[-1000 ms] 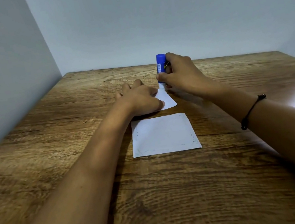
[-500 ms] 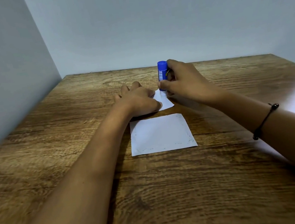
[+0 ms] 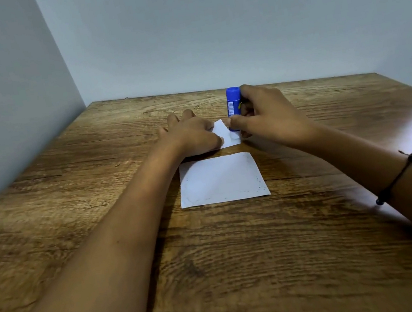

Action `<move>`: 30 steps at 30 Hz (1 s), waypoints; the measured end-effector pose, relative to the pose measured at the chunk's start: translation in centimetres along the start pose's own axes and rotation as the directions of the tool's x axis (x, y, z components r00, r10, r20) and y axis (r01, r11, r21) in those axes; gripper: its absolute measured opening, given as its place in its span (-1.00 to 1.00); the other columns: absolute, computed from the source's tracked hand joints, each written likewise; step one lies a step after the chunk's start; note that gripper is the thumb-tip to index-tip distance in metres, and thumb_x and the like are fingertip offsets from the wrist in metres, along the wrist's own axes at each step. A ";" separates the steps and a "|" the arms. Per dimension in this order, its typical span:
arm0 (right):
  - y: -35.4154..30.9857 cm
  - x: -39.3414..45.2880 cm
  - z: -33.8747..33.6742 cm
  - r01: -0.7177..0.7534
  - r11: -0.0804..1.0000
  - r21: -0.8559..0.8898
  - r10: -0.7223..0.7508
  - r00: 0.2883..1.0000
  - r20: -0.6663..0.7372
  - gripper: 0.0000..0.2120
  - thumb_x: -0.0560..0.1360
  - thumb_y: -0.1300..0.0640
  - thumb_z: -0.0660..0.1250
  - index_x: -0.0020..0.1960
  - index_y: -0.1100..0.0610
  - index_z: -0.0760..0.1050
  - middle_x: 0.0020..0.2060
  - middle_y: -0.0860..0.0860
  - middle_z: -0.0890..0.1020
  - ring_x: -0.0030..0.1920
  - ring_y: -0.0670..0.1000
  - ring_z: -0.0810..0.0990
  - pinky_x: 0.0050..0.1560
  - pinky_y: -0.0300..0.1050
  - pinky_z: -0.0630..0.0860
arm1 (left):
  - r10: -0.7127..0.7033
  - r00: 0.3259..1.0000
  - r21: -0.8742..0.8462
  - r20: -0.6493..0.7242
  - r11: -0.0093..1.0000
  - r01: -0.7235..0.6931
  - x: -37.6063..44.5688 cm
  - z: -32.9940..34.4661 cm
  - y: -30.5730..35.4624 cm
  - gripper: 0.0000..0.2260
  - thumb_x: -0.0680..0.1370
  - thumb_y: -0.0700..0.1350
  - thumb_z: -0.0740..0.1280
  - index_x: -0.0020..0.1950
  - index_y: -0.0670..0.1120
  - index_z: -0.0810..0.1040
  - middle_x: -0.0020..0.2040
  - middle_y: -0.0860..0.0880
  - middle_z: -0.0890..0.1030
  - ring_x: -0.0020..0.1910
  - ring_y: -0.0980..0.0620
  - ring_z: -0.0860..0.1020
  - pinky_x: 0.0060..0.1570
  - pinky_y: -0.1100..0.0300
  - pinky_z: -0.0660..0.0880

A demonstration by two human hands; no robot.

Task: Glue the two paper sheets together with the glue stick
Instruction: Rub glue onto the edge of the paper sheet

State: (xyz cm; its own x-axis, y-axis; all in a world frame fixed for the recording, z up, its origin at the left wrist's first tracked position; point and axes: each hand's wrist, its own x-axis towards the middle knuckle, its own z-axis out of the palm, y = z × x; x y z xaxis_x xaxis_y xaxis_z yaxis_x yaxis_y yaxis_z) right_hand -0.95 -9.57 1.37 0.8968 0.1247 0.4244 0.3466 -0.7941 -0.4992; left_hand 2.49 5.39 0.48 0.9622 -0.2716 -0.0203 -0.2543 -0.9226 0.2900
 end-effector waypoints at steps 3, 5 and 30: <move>-0.2 -0.1 -0.5 -0.021 0.999 0.043 0.021 1.000 0.023 -0.82 0.41 0.10 0.37 -0.04 0.12 0.44 -0.28 0.01 0.52 -0.24 0.05 0.52 -0.24 -0.13 0.48 | 0.002 1.000 -0.006 -0.021 1.000 -0.002 0.1 0.3 0.0 -0.61 0.44 0.09 0.23 0.26 0.13 0.41 0.43 -0.06 0.20 0.46 -0.19 -0.04 0.35 -0.23 -0.07; -0.3 -0.2 -0.9 -0.038 0.993 0.112 0.037 0.999 0.012 -0.83 0.40 0.14 0.37 -0.06 0.15 0.45 -0.26 0.07 0.56 -0.17 0.14 0.60 -0.09 0.07 0.57 | 0.002 0.999 0.002 -0.037 1.000 -0.002 0.2 0.5 -0.1 -0.62 0.44 0.11 0.22 0.25 0.12 0.42 0.42 -0.06 0.22 0.45 -0.18 -0.02 0.33 -0.22 -0.05; 1.1 0.5 -2.0 -0.129 0.927 0.353 0.188 0.972 -0.139 -0.81 0.40 0.16 0.38 -0.02 0.17 0.46 -0.12 0.26 0.60 -0.14 0.20 0.66 -0.10 0.12 0.63 | 0.153 0.985 -0.017 0.082 0.988 -0.152 -0.7 -2.2 -1.9 -0.55 0.43 -0.21 0.25 0.22 0.23 0.46 0.38 0.00 0.33 0.37 -0.07 0.24 0.17 0.11 0.22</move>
State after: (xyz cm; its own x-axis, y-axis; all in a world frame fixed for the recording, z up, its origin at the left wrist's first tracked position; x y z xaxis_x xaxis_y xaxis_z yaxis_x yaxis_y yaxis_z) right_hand -0.67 -11.54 2.59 0.8990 -0.1109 0.4236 0.3026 -0.5419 -0.7841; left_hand 2.54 7.91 2.09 0.9006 -0.4312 -0.0544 -0.3960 -0.8657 0.3060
